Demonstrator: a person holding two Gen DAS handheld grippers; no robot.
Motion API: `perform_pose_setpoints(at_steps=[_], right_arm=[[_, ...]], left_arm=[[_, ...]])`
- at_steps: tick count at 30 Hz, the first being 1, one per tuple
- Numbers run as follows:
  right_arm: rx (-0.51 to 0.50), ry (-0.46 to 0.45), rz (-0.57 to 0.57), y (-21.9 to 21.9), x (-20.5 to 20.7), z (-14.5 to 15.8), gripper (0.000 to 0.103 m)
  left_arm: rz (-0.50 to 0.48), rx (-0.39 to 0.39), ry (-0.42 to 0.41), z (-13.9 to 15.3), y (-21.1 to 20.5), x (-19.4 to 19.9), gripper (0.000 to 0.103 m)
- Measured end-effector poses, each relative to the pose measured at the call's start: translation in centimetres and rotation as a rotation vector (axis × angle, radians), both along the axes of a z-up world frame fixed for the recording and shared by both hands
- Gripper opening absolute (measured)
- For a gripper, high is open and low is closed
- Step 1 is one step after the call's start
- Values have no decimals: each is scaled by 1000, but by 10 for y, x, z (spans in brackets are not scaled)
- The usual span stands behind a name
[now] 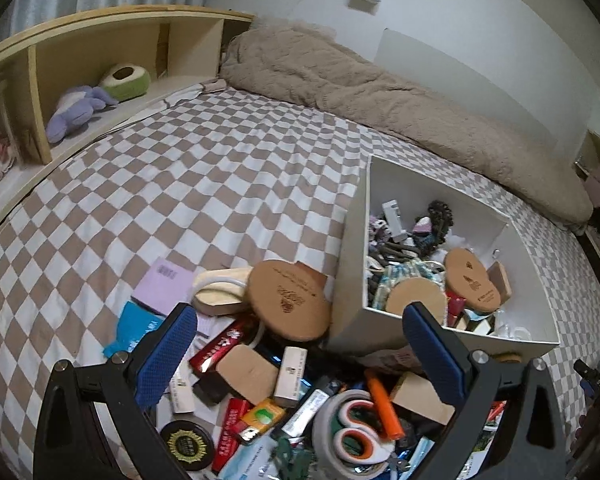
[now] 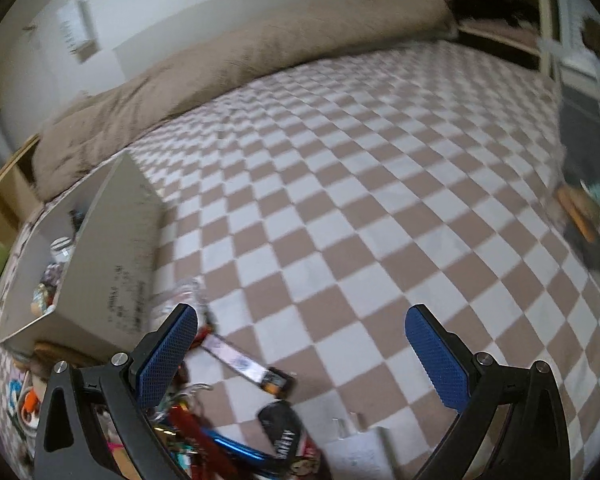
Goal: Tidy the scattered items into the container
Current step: 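Withdraw the right gripper from the box toward the remaining items, then reach the right gripper down to the white USB charger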
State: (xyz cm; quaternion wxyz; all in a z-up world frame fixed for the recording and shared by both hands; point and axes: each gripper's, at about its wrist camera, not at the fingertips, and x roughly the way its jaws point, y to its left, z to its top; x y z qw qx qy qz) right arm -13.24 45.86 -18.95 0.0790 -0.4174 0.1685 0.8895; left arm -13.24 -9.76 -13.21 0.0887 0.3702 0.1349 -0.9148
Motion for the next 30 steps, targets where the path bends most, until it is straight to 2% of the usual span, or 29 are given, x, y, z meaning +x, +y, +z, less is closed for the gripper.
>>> perform_pose_setpoints(at_steps=[3,11,14,20,24,30], right_arm=[[12,-66,-24,7,1,-10,103],[191,-247,24,0,14,-27,103],[225,-288,43,-1,26,-32,103],[377,-348,76,-11,47,-35,103],[400,-367,53,-4,61,-34,103],[415,-370,-9,5,60,-39,103]], left_arm=[[13,-3,-13,-3,-6,0,103],[21,-16,-54,-11,-17,2,103],[27,-8,-62,-13,-21,3,103],[57,-31,-98,-14,-30,5,103],[76,-36,-111,-15,-40,7,103],[161,-49,-129,-18,-72,12,103]])
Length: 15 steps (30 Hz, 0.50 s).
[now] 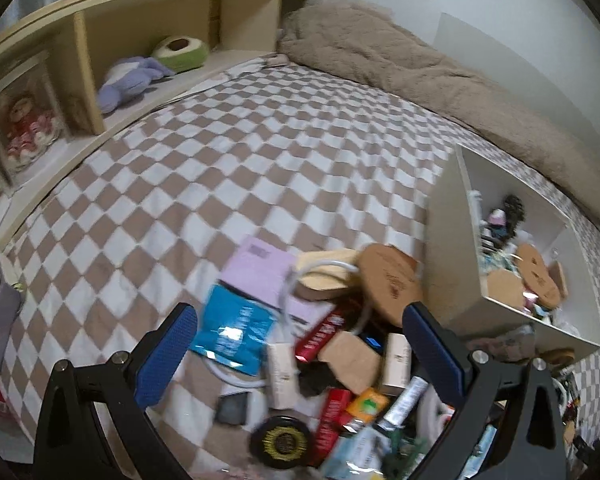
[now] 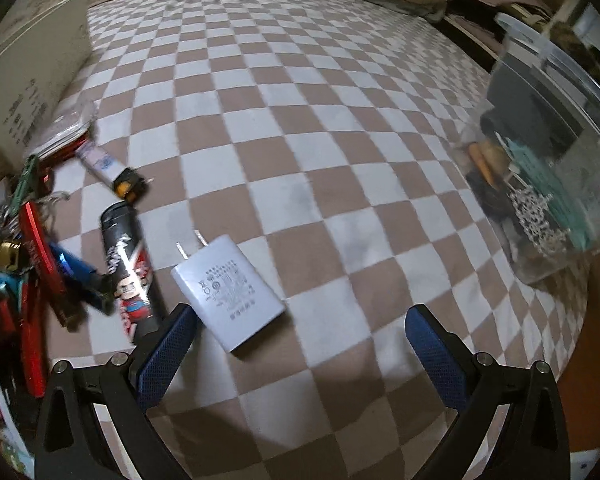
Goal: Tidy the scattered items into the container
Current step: 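Reach the right gripper down to the white USB charger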
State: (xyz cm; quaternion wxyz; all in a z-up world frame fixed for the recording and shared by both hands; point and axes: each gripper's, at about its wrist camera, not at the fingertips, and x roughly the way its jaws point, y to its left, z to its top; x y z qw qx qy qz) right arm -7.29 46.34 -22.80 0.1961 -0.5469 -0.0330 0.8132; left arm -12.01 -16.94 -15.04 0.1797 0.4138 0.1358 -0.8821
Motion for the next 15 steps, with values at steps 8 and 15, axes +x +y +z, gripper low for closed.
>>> perform_pose_setpoints(at_steps=[8,15], right_arm=[[17,46,-128,25,6,-1,103],[-15,77,-183,31,9,1,103]], left_arm=[[135,23,-51,-18,-50,7,103],[117,-38,-166,-44,-47,0,103]])
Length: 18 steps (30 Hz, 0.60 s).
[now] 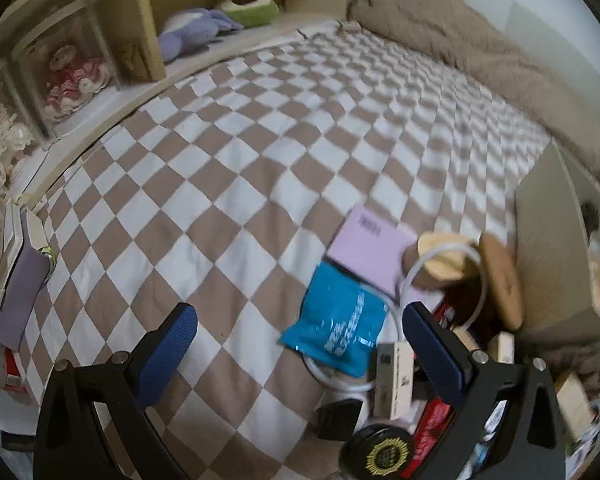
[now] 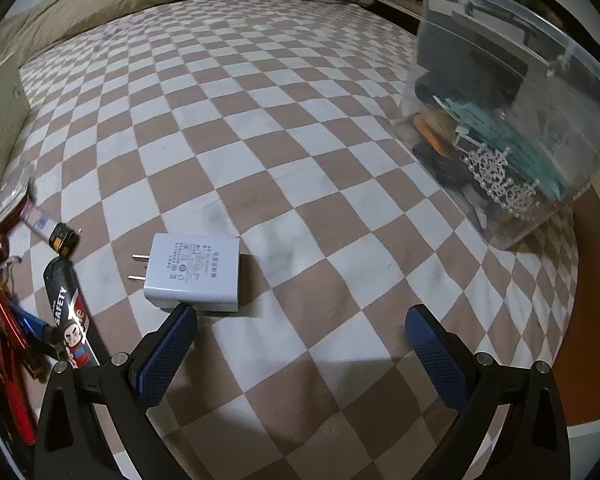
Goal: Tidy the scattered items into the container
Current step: 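Reach the right gripper down to the white USB charger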
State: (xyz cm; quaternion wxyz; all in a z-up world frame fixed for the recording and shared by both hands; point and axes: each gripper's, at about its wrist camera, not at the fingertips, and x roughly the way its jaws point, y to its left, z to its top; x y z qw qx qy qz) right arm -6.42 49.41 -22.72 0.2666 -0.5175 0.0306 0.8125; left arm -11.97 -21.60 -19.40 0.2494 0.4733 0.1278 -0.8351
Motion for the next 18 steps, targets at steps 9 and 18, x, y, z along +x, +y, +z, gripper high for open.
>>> perform_pose_setpoints(at_steps=[9,18], right_arm=[[-19,-5,26,-8,-3,-2,103],[-40,10,30,-8,-3,-1,103]], left_arm=[[-162,-147,-69,-5,38,0,103],[-140,-227,-155,-29,31,26,103]])
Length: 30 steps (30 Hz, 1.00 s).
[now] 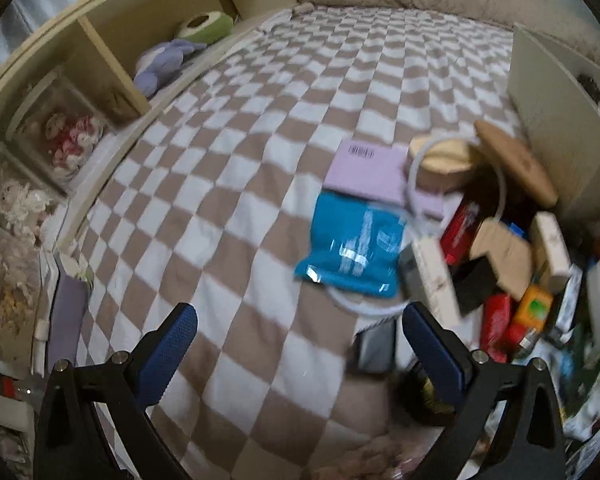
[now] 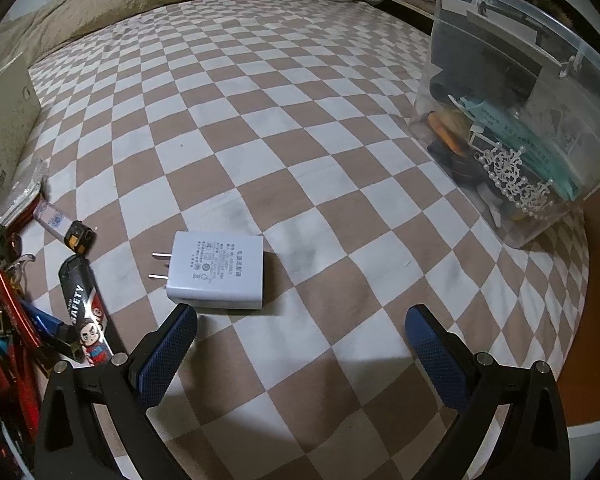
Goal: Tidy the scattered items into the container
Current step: 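Reach the right gripper down to the white USB charger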
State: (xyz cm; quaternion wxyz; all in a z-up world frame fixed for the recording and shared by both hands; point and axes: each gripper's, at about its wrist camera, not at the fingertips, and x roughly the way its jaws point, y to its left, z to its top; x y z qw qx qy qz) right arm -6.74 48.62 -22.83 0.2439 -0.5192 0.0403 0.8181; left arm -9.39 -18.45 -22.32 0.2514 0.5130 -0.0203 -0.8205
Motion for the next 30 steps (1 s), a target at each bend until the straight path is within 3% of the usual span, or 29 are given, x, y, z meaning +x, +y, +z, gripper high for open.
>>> perform_pose_setpoints(at_steps=[4,7,9,13,20,24,30], right_arm=[[-23,20,7,-2,0,3,103],[-23,19,15,-3,0,4,103],[-20,8,19,-3,0,3,103],[4,-34,26,-9,0,2,103],[90,-123,0,-11,-1,-6,103],[69,-87,-104,8,7,2,103],[-77,83,-293,46,30,17,103]], left_arm=[[-21,41,-10,-6,2,8,103],[-41,-19,-25,-12,11,13,103],[-39,-11,-31,-14,10,15,103],[-4,52,-18,-14,-1,19,103],[85,65,5,-13,-19,26,103],[179,-21,-5,-12,-33,30,103],[211,11,17,-15,-45,34,103]])
